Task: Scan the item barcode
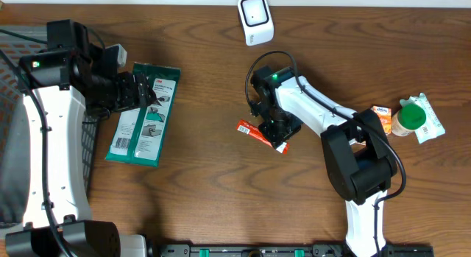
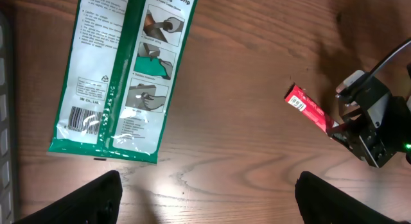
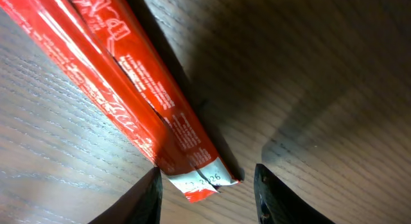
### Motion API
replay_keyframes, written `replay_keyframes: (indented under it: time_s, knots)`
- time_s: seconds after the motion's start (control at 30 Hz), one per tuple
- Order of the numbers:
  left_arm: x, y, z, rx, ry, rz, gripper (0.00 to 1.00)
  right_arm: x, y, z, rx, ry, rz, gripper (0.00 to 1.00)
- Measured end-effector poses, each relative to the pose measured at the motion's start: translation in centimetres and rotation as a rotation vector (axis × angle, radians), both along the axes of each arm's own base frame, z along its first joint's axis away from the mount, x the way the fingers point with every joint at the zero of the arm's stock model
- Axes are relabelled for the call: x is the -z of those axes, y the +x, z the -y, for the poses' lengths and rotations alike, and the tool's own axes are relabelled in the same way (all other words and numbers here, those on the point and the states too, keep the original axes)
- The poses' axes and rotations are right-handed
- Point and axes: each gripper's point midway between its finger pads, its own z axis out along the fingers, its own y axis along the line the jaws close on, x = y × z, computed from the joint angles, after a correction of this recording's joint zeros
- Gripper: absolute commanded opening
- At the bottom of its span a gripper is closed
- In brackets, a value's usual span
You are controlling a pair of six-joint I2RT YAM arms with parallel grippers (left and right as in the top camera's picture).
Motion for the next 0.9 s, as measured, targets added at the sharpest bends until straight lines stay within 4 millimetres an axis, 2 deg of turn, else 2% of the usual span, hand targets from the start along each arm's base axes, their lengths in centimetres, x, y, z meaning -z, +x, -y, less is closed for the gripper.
replay_keyframes:
  time_s: [0.33, 0.53, 0.7, 0.9]
  knots:
    - [0.0, 0.0, 0.0, 0.0, 0.0, 0.0, 0.87, 0.12, 0.67, 0.16, 0.013, 0.01, 0.018, 0.42]
    - [0.0, 0.0, 0.0, 0.0, 0.0, 0.0, 0.87, 0.11, 0.64, 0.18, 0.013, 0.01, 0.017, 0.32]
    - [0.0, 0.0, 0.0, 0.0, 0.0, 0.0, 0.87, -0.08, -0.03, 0.54, 0.01, -0.005, -0.012, 0.34]
    - [0.0, 0.0, 0.0, 0.0, 0.0, 0.0, 0.87, -0.37, 0.35, 0.33, 0.009, 0.001, 0.0, 0.35]
